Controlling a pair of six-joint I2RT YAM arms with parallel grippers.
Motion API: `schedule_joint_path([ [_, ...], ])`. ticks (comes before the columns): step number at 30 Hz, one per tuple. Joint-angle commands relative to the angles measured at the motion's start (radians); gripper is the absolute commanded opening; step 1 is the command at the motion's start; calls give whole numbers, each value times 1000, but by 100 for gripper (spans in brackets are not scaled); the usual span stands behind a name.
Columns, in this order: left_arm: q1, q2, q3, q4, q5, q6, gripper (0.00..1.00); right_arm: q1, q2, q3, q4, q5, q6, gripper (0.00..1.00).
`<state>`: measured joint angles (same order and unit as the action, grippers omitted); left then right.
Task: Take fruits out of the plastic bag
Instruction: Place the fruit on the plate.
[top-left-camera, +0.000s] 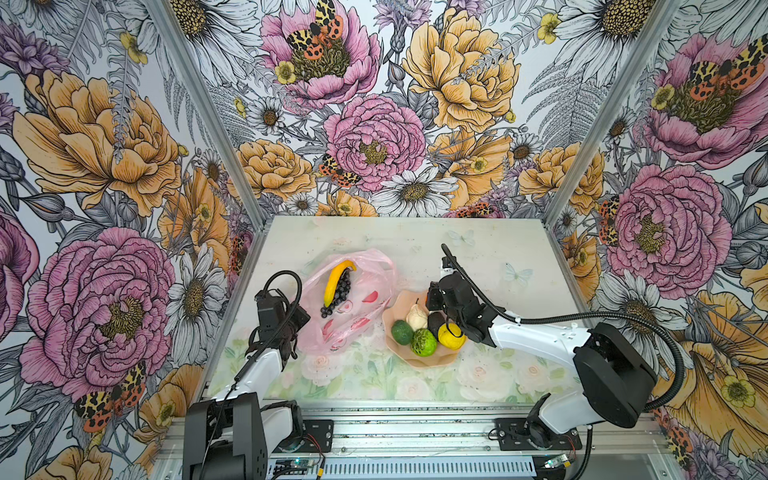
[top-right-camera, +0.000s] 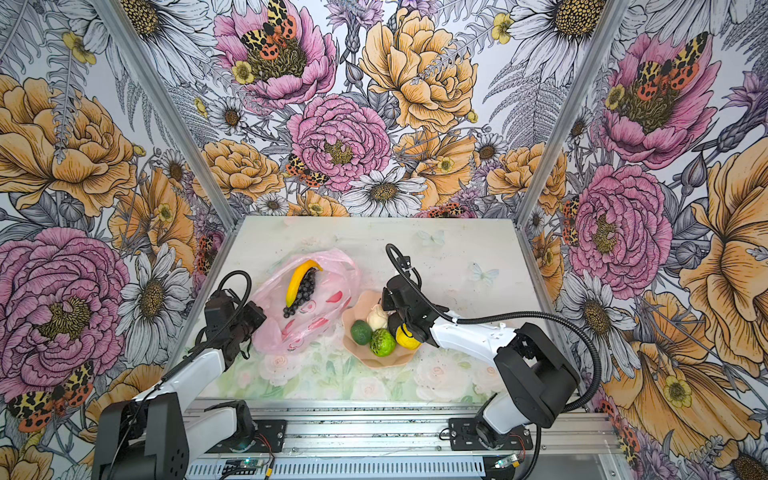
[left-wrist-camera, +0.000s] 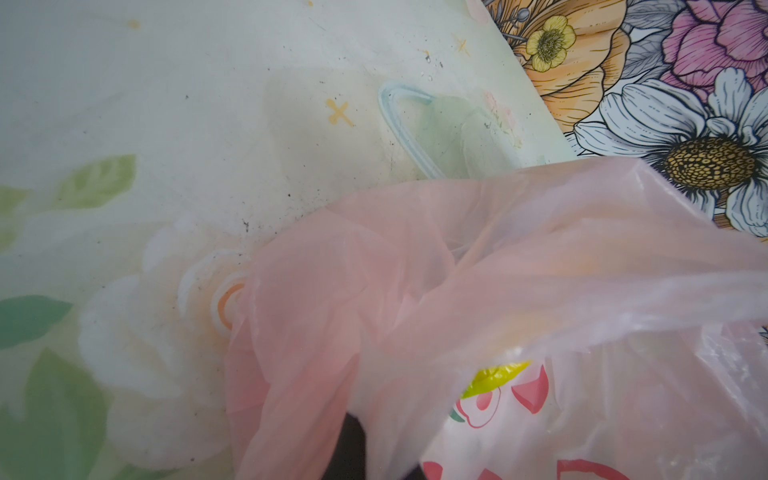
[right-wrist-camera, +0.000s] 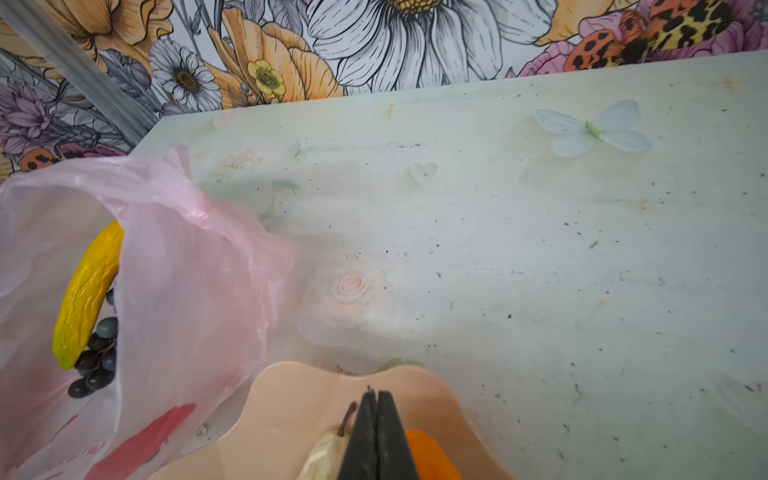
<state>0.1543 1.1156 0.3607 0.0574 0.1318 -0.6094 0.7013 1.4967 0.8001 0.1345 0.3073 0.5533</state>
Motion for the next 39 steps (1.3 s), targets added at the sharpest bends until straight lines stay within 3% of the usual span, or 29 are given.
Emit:
schedule_joint_path([
  [1, -6, 1, -13, 28, -8, 21, 0, 1, 4, -13, 109, 2, 33, 0],
  [20, -8, 4, -12, 30, -9, 21, 0, 6, 18, -138, 252, 13, 54, 0],
  [32, -10, 7, -11, 30, -9, 22, 0, 6, -140, -176, 160, 44, 55, 0],
  [39, -11, 3, -11, 28, -10, 22, 0, 0, -137, -194, 143, 77, 63, 0],
])
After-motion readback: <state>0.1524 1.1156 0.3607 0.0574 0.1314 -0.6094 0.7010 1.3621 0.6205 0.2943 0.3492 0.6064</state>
